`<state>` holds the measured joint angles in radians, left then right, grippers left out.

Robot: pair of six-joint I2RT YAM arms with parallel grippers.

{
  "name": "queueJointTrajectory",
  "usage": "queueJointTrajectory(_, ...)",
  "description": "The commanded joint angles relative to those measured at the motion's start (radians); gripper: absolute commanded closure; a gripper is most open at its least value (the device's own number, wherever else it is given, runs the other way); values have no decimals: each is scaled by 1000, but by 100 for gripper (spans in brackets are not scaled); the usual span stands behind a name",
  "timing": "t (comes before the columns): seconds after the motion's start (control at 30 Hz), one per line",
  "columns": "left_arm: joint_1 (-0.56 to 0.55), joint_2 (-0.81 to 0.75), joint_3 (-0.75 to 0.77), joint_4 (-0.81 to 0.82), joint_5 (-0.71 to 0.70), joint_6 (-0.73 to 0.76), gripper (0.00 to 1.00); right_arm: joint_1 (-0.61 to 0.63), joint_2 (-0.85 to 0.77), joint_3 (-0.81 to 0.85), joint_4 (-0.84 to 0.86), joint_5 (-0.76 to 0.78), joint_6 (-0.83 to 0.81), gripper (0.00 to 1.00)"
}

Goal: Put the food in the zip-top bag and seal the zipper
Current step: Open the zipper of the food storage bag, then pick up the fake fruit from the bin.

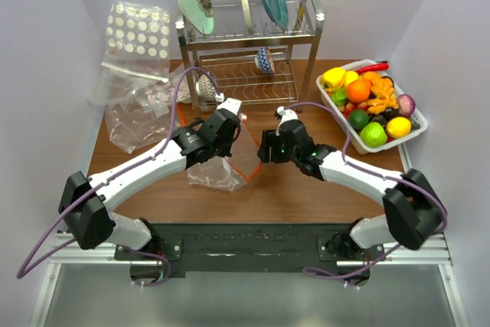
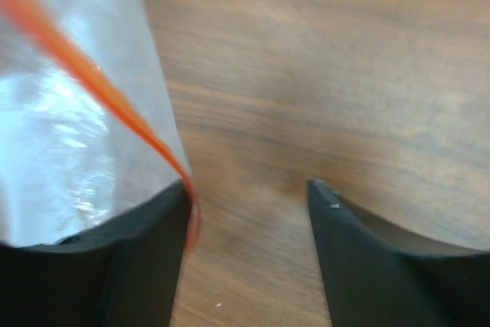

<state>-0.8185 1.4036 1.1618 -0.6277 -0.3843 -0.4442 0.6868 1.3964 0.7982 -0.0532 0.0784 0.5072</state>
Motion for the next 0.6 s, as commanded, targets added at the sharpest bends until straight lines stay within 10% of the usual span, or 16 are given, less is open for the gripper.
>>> queueJointTrajectory(0.0, 7, -46, -28, 54, -67, 4, 100, 0, -125, 10, 4, -11, -45, 20)
queueJointTrajectory(0.13, 8, -60, -50, 82, -73, 6, 100, -1, -192, 30, -43, 47, -50, 1)
queueJointTrajectory(0.57, 9, 60, 59, -27, -48, 111, 100, 0, -408, 112, -274, 434, -119, 1)
